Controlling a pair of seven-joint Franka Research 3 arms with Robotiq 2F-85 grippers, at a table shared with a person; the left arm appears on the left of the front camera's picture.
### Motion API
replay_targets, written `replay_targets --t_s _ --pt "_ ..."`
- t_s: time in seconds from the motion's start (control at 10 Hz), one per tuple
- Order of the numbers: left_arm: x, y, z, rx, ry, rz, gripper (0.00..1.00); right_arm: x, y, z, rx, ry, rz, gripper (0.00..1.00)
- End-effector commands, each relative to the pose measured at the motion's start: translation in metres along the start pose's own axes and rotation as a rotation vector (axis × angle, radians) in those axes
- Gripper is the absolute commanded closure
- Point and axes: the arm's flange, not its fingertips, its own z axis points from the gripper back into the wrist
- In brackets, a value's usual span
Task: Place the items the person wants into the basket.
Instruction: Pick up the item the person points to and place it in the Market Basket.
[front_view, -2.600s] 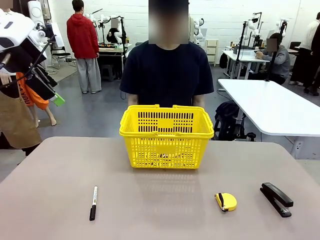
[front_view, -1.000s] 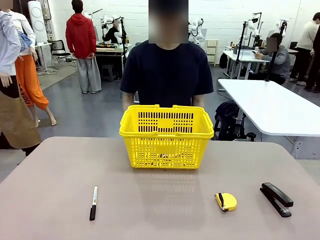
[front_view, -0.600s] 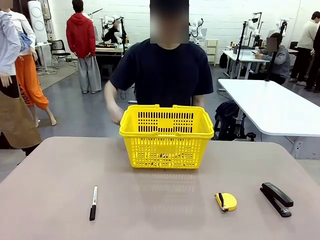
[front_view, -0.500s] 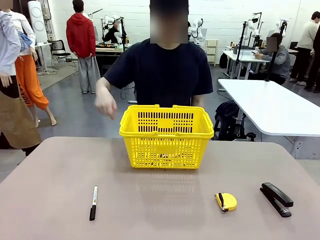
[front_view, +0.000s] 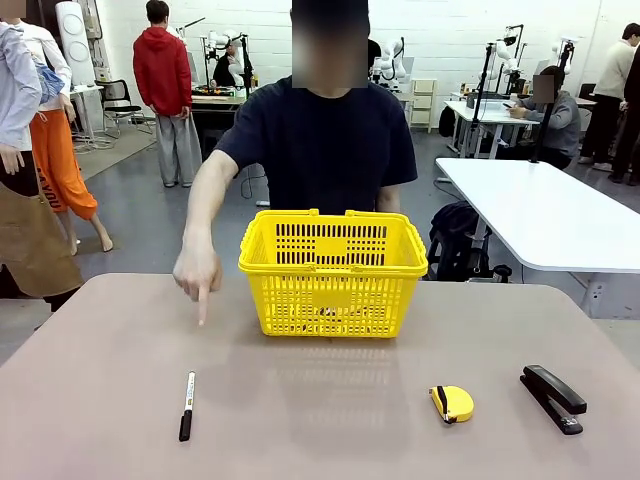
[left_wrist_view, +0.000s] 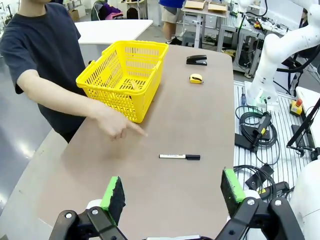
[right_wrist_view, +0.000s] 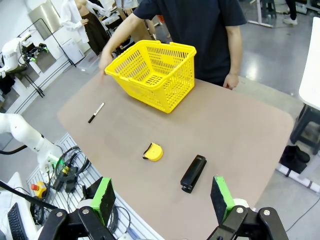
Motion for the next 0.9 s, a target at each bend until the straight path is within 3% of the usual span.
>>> replay_targets --t_s 0.0,0.4,0.5,0.7,0.8 --pt "0.000 0.002 0.003 -0.001 -0.018 -0.029 0.00 0.003 -0.001 0.000 0.021 -0.034 0.012 0.00" --pt "0.000 0.000 0.000 0.001 0.001 0.000 0.00 0.003 -0.001 0.000 0.021 -0.034 0.012 0.00" --pt "0.040 -0.015 -0.030 0.041 0.134 0.047 0.00 0.003 -0.001 0.000 0.021 -0.034 0.012 0.00" --pt "0.100 -0.051 -0.111 0.122 0.274 0.174 0.00 0.003 -0.001 0.000 0.021 -0.034 0.012 0.00" --pt "0.117 -0.063 -0.158 0.206 0.383 0.311 0.00 0.003 -0.001 0.000 0.021 -0.034 0.012 0.00"
